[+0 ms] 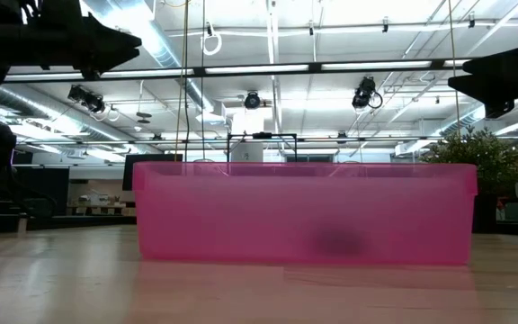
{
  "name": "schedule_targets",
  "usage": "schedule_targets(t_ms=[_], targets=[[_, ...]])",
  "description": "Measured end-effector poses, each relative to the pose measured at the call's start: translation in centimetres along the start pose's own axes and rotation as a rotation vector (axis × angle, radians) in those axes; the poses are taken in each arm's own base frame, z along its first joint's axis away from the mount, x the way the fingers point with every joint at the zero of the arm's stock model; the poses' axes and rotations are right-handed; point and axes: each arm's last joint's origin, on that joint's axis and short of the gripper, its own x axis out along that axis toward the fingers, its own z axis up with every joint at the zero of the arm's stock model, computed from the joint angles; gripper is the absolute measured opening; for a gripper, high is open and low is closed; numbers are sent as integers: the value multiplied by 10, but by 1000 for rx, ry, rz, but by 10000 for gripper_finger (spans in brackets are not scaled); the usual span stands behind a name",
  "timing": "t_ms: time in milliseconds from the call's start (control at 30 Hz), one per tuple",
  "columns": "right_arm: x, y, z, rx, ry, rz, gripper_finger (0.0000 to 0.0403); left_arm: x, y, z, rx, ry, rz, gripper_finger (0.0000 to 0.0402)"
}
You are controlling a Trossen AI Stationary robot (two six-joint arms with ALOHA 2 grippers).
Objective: Sort spring keychains
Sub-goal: Put the black spring keychain into the transparent bin
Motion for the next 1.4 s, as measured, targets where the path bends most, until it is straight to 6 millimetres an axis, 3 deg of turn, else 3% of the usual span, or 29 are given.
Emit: schedule_targets(t_ms=[400, 600, 733, 967, 1400], targets=[[0, 0, 0, 0, 0, 0, 198, 18, -13, -3, 71, 119, -13, 222], [0, 0, 0, 0, 0, 0, 198, 36, -18, 15, 50, 333, -65, 222], [0, 0, 0, 0, 0, 0, 198, 48, -25, 15, 45, 456, -96, 222], [0, 0, 0, 0, 0, 0, 198, 67, -28, -4, 87, 586, -40, 222], [0, 0, 0, 0, 0, 0, 198, 89, -10, -44, -84, 858, 33, 222]])
